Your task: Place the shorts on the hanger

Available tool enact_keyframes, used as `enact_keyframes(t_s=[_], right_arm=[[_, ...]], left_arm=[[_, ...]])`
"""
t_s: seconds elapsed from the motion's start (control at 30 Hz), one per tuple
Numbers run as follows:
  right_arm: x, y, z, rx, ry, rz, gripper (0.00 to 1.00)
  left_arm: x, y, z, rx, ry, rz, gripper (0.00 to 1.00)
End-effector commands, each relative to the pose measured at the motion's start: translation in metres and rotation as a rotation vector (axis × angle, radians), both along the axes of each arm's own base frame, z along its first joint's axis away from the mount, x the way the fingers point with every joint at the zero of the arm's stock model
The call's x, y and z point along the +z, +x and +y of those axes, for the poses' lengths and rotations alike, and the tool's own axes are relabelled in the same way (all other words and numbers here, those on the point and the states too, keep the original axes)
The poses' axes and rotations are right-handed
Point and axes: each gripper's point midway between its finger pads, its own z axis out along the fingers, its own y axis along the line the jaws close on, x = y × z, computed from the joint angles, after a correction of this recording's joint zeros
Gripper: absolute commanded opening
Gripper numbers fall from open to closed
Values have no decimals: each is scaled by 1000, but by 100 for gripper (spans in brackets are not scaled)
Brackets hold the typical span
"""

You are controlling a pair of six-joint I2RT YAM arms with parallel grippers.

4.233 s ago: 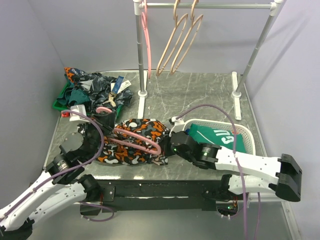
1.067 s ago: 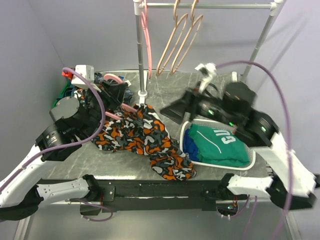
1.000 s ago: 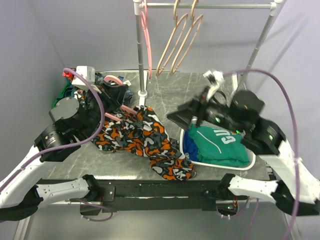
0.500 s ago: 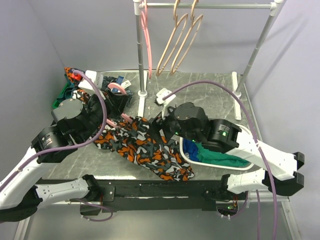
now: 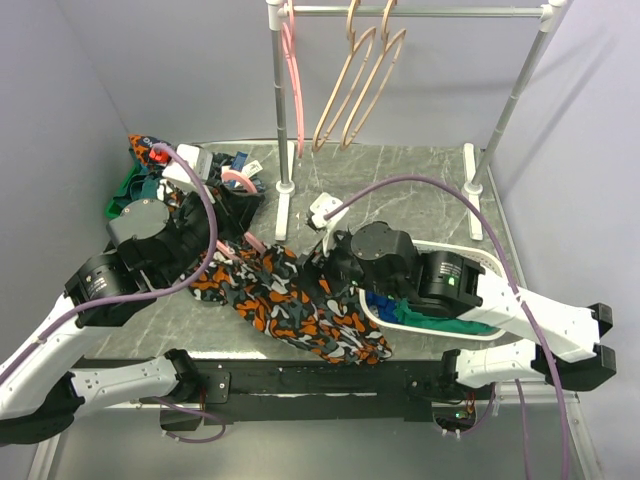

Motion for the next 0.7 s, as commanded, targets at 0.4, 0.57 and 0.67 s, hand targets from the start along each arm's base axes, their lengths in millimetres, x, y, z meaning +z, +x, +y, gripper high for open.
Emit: enact_keyframes(t_s=[0.4, 0.57, 0.67], right_arm=[[-8, -21, 15, 59, 55, 40, 79], [-16, -8, 29, 20, 15, 13, 77], [-14, 2, 33, -22, 5, -10, 62]], left_arm=[[34, -6, -2, -29, -136, -70, 1], [35, -8, -6, -53, -142, -69, 1], [34, -8, -9, -60, -143, -65, 1]])
